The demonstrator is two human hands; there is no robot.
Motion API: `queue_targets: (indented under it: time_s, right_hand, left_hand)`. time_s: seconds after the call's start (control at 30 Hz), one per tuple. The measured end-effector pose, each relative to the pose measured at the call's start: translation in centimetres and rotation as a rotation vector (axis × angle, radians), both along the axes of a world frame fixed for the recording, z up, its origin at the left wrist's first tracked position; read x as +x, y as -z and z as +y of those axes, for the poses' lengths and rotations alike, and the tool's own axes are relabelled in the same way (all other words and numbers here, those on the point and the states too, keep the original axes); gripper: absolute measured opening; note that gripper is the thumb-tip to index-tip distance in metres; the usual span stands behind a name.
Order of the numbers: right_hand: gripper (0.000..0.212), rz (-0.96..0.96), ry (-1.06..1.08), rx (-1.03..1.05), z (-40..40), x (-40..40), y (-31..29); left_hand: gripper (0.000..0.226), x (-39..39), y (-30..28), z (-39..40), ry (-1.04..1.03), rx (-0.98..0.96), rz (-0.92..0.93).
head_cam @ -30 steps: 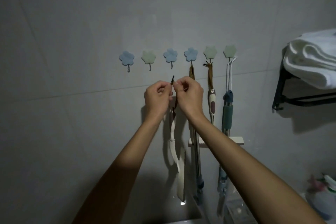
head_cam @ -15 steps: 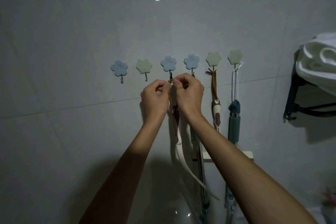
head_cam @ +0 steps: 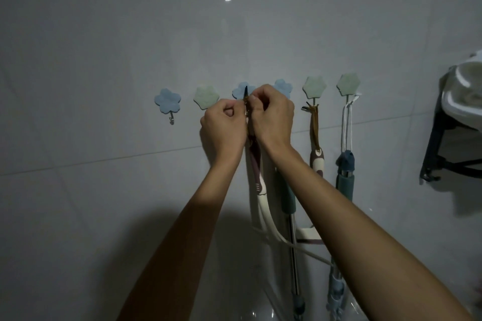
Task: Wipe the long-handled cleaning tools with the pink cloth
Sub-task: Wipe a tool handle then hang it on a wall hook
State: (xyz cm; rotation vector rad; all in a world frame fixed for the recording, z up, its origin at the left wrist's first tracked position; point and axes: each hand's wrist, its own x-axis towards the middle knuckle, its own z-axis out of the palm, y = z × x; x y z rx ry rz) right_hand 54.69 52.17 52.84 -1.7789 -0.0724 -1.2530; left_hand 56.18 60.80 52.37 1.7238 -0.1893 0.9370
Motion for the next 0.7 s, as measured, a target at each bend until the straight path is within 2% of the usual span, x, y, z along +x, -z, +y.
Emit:
queue_targets:
  time_s: [0.17,0.27,0.37,0.6,0.7]
  right_hand:
    - [0.010,0.061,0.191,-0.269,0.0,0.1,2.5]
    - [0.007,0.094,0.178,-0.259,0.4,-0.4,3.8]
    - [0.005,0.121,0.147,-0.232,0.9,-1.0,4.1]
    - [0.018,0.195,0.198,-0.330,0.7,-4.2,7.8]
    - [0.024,0.225,0.213,-0.335,0.8,-5.8,9.8]
  left_hand:
    - [0.019,-0.8,1.8,0.6,-0.072,0.131,0.053]
    - [0.017,-1.5,3.2,0.8,-0.070,0.208,0.052]
    - [0.015,-1.8,3.9,1.0,-0.020,0.197,0.062]
    - [0.010,-4.0,8.6,3.1,-0.043,0.248,0.040]
    - [0.018,-5.1,11.2,4.2,-0.059,0.270,0.035]
